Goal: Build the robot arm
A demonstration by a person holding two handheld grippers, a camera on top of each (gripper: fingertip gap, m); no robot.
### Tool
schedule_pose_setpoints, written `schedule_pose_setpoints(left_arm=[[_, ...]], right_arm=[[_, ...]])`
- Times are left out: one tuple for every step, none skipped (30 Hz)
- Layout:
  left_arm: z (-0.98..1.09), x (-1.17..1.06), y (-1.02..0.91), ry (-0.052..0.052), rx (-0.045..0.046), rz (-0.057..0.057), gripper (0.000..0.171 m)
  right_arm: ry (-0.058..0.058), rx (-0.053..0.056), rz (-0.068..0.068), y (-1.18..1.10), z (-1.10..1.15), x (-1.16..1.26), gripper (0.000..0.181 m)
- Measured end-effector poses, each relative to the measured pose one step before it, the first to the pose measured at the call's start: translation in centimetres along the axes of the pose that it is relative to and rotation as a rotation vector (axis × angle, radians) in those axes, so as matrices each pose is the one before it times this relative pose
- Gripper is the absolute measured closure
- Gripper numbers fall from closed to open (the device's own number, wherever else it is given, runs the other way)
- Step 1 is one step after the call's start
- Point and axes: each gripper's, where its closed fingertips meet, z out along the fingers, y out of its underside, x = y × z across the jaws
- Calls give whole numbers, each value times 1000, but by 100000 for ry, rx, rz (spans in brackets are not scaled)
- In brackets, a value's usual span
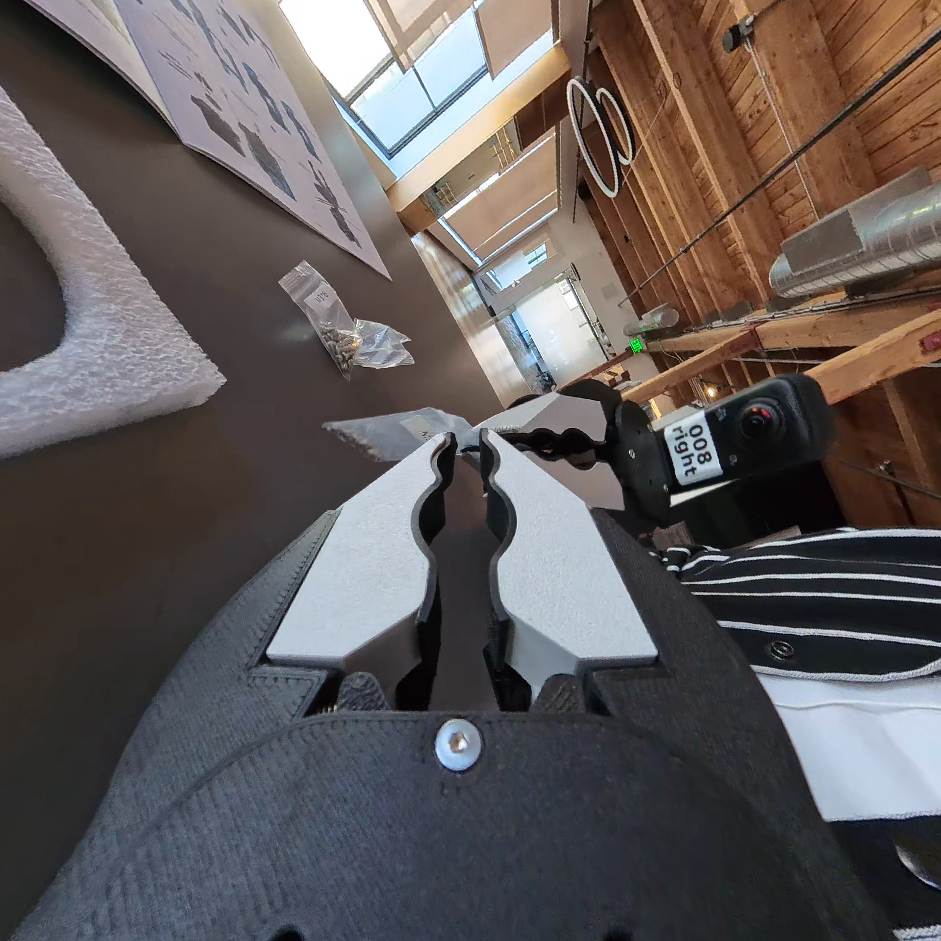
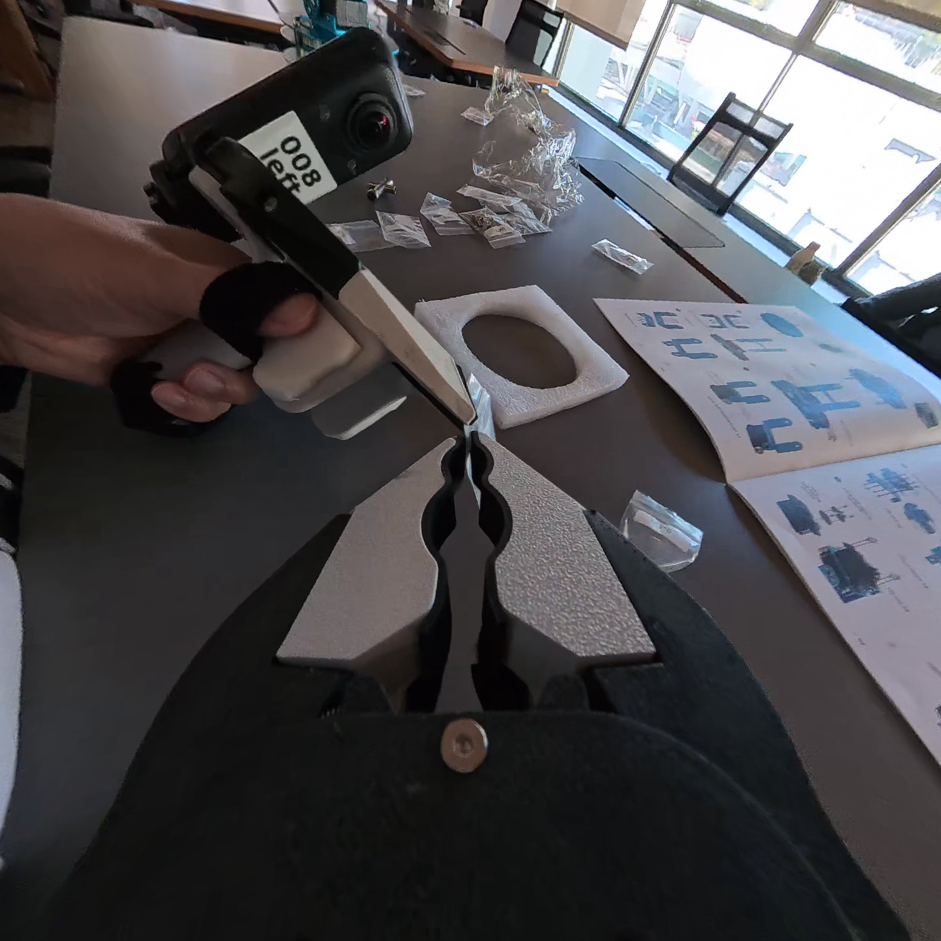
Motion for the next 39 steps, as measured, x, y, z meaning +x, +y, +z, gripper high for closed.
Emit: schedule_pose_setpoints(left_arm=[[10,38,-34,503,-151,471,164],[10,68,-51,789,-202,552,164],[8,28,-28,564,-477,369,164],[6,20,-14,404,-533,375,164],[12,8,3,185,-529,789,164],[17,-30,24,-213,-606,807,165],[29,-3,15,-18,-517,508,166],[53,14,55,4,-727,438,166],[59,-56,58,-462,-817,599,167],[40,-66,25,-626,-448,771,166],[45,-37,20,-401,-376,688,166],[61,-39,62,-281,-636,519,167],[50,-70,70,-305,-590,359,167],[55,-69,59,-218,-416,117,167],[36,-82,57,-202,-361,-164,167],[34,-66,66,-122,-336,-278,167],[33,-17,35,178,-284,-264,167],[27,10,9,171,-167,-76,167],[13,20,-3,79,-96,254,167],[3,33,-5,95,-70,457,168],[10,22,11,-120,-121,482,168],[21,10,30,-63,-249,449,168],[40,48,67,150,-437,311,169],[44,1,79,-93,-542,140,169],[49,11,86,-62,-517,173,169],[50,46,97,115,-613,201,170],[42,57,62,56,-428,341,170],[41,58,45,-18,-202,509,170],[40,49,47,-103,-220,470,170],[43,66,45,74,-257,500,170],[50,83,45,158,-334,523,170],[54,77,56,212,-381,423,170],[33,24,47,-93,-395,221,170],[6,0,16,-246,-30,228,170],[-3,27,-8,17,94,257,170],[-9,60,-4,136,20,132,170],[-5,25,-1,-6,-3,158,170],[-2,11,25,-175,-190,240,170],[28,-4,84,-371,-619,362,170]], right_arm=[[-1345,718,3246,-27,-1,27,181],[-1656,1074,3828,-75,-29,7,181],[-1903,868,3869,-36,-15,-10,181],[-2222,674,4088,9,6,-29,180],[-2582,859,4420,-20,-21,-42,179],[-3225,935,4492,-41,-36,-114,178],[-3325,879,4607,-24,-63,-90,177],[-2538,740,4653,-19,-84,39,176],[-2825,512,4482,8,-63,-19,175],[-3121,401,4195,26,-58,-96,174],[-2748,376,3675,29,-47,-84,173],[-2202,-115,3701,66,-46,-13,171],[-2485,-231,3504,63,-48,-58,169],[-2314,-343,3536,73,-44,-30,167],[-2004,-541,3432,91,-46,37,167],[-2145,-338,3032,59,-61,7,167],[-2414,153,2854,-11,-67,-71,167],[-2045,358,2846,-57,-73,-48,166],[-1851,458,2867,-81,-84,-24,166],[-1796,533,2717,-101,-75,-16,167],[-1271,231,2678,-42,-64,59,168],[-1213,162,2761,-39,-63,66,170],[-1120,790,2273,-113,-87,52,173],[-1298,1511,1737,-219,-109,-17,177],[-1942,1363,1547,-231,-127,-145,181],[-536,532,1160,-117,-101,43,181],[743,-758,216,62,-72,195,181],[1241,-1233,-614,147,-43,220,181],[1085,-1272,-1108,157,-20,164,181],[1069,-1468,-1139,190,19,144,181],[800,-1239,-1200,149,24,88,179],[877,-757,-713,83,26,84,178],[-149,-549,-571,55,41,-56,177],[-678,-428,3,43,18,-121,177],[-868,-99,380,-6,-5,-111,177],[-319,103,436,-28,-22,11,177],[10,240,354,-53,-45,62,177],[-131,598,99,-130,-68,11,177],[-383,971,-109,-254,-69,-76,177]])
